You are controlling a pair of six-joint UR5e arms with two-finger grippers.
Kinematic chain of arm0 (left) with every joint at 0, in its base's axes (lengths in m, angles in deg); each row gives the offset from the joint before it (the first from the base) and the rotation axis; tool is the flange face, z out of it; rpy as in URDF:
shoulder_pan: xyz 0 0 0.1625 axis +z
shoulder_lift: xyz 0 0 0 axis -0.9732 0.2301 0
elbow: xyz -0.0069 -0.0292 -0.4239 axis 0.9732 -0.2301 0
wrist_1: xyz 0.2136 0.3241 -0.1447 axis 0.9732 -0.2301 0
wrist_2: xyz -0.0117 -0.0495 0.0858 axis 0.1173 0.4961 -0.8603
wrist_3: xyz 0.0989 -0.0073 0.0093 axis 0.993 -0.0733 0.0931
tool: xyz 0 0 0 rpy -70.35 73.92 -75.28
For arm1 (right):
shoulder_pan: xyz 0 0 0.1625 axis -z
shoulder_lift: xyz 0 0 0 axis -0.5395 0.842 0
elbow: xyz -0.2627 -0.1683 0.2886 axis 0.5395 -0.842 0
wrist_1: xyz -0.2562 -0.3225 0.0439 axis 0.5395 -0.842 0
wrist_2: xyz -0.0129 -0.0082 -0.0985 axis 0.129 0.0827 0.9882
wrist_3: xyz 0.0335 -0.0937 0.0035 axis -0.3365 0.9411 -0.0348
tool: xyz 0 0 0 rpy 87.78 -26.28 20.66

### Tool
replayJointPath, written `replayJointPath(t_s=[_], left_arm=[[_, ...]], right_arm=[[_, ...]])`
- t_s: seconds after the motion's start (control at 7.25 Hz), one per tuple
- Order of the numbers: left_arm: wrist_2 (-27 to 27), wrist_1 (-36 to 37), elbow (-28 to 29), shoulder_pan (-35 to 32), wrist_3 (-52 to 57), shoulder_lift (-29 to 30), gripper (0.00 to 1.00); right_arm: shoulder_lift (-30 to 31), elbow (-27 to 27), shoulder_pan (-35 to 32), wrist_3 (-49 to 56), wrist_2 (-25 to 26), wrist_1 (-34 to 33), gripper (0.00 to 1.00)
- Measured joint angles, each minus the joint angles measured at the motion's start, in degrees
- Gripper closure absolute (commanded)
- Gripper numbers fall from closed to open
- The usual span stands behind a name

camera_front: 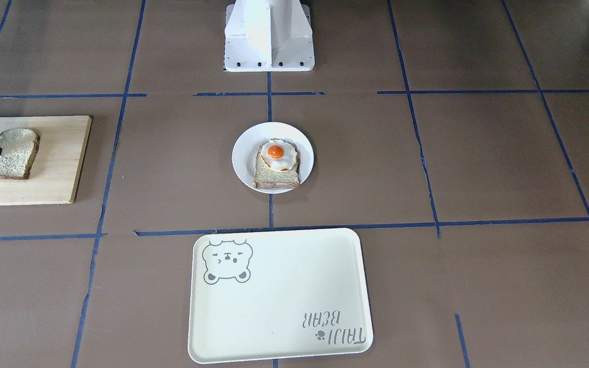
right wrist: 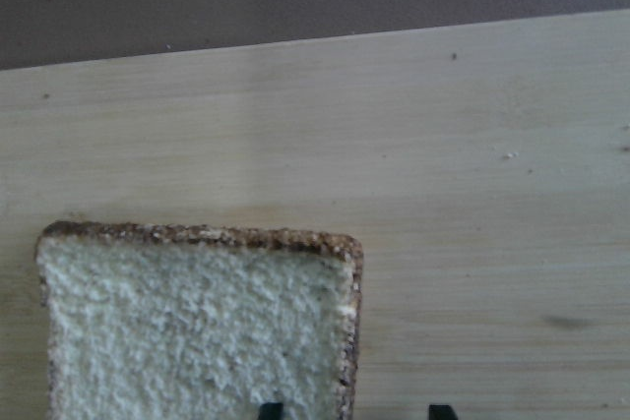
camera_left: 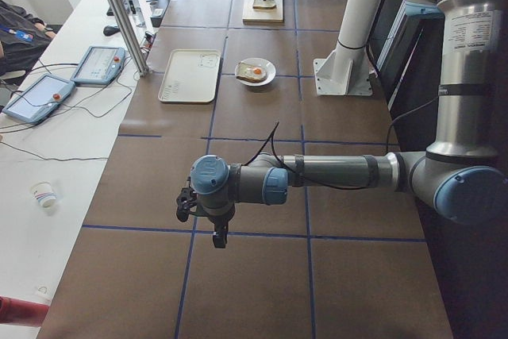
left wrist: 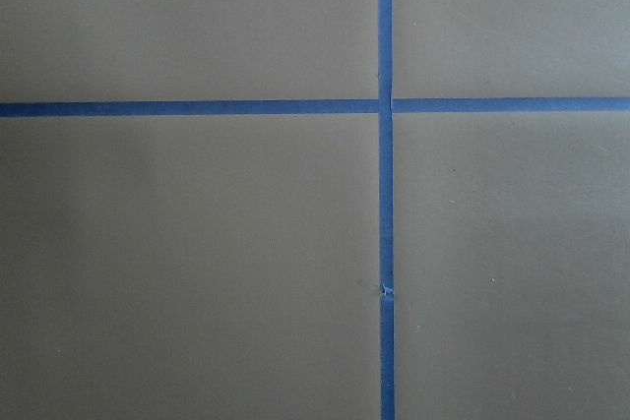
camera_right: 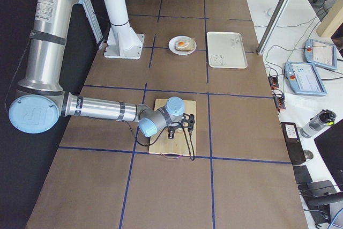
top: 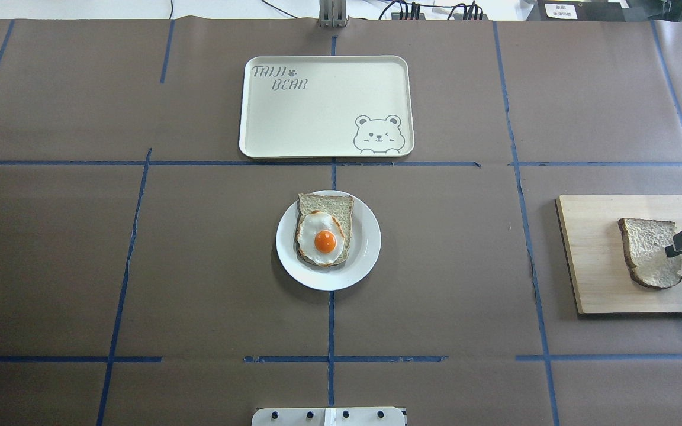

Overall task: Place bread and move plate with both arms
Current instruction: 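Lower the right gripper onto the bread slice on the wooden board and grasp it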

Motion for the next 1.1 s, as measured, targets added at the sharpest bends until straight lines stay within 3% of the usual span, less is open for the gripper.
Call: replayJointPath(t_s=[0.28, 0.41, 0.69, 1.1], left_arm=[[0.0, 0.0, 0.0, 0.0, 0.0, -0.1, 0.0], [0.0, 0.0, 0.0, 0.0, 0.0, -0.1, 0.0], [0.0, 0.0, 0.0, 0.0, 0.0, 0.0, 0.0], [0.0, 0.0, 0.0, 0.0, 0.0, 0.0, 0.0]], right_arm=[[-0.1, -0.1, 0.1, 0.0, 0.0, 0.0, 0.85], [-0.1, -0.2, 0.1, -0.1, 0.0, 0.0, 0.93], [-0.1, -0.2, 0.1, -0.1, 0.0, 0.1, 1.0], [-0.2, 0.5, -0.1, 0.0, 0.0, 0.4, 1.0]])
